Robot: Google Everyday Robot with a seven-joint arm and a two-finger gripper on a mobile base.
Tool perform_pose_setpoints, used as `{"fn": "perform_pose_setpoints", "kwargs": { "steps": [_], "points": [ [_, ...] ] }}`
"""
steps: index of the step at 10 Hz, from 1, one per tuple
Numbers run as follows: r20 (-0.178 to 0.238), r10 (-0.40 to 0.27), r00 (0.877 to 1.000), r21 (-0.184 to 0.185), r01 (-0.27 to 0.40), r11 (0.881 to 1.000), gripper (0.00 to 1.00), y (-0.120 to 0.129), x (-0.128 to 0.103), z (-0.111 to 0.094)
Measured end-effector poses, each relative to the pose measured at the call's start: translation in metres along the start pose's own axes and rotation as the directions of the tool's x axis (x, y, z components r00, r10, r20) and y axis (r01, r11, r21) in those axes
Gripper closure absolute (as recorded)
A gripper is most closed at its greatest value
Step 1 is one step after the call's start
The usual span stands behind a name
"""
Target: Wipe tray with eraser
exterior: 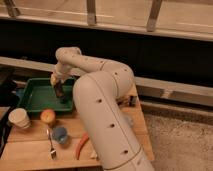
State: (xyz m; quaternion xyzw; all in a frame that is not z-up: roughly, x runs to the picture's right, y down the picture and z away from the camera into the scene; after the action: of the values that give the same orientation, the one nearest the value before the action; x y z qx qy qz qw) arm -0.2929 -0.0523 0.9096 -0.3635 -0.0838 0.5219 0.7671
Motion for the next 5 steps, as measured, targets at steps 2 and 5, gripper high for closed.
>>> {"fn": "perform_pose_setpoints", "kwargs": {
  "steps": [2, 5],
  "points": [
    [-0.001, -0.02, 1.0, -0.045, 0.019, 0.999, 0.94, 0.022, 0.012, 0.005],
    [-0.023, -0.058, 0.998, -0.126, 0.055, 0.99, 0.94, 0.065, 0.035, 0.017]
  ]
}}
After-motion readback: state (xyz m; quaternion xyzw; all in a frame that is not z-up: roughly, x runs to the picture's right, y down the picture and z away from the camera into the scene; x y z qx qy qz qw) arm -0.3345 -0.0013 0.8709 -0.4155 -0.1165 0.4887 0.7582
